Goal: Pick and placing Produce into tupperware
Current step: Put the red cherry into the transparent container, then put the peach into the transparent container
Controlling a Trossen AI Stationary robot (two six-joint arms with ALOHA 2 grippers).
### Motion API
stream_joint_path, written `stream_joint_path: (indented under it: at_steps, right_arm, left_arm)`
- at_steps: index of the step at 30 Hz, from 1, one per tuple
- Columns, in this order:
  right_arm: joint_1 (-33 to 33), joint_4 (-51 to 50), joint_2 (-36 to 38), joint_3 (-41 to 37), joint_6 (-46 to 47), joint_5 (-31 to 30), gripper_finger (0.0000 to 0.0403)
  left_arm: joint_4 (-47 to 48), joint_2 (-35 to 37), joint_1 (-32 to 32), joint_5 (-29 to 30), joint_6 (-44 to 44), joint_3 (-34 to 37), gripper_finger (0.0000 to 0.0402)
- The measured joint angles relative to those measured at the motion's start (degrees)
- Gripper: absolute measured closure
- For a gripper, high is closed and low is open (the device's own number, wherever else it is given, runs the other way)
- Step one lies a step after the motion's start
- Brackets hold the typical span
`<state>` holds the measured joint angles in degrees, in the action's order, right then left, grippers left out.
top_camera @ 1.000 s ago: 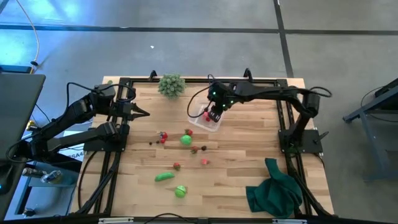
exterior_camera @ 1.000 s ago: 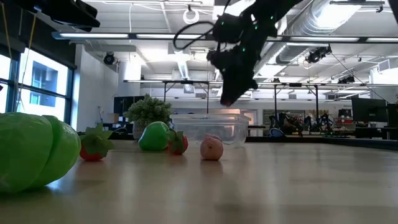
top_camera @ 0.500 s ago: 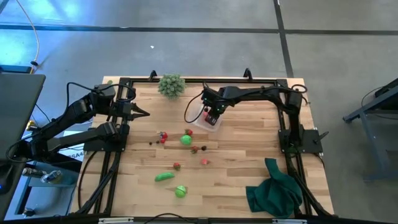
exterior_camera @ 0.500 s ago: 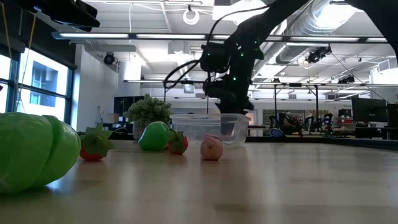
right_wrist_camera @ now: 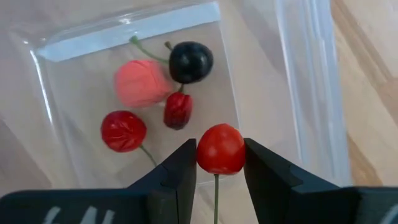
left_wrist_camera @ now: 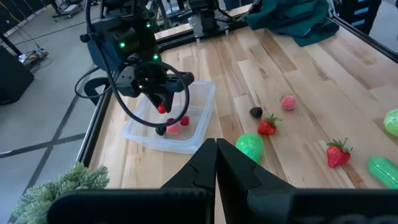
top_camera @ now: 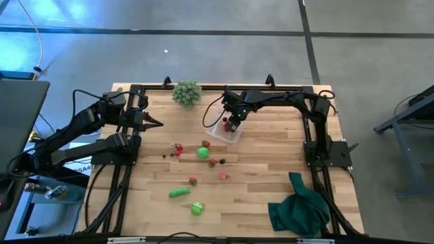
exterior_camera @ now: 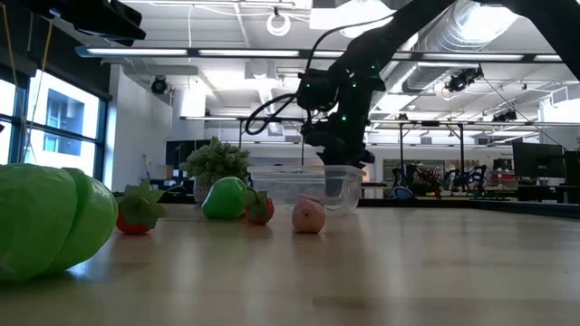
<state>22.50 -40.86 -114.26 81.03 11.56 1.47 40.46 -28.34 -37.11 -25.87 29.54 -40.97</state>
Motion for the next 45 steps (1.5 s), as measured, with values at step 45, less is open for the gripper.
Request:
stream_joint_path:
  at_steps: [45]
  right_arm:
    - [-0.02,-4.96,-0.22,9.32,0.10,2.04,0.0234]
  left_arm:
    - [-0.02,0.00,0.00,0.00,0.02,0.00,0.0399]
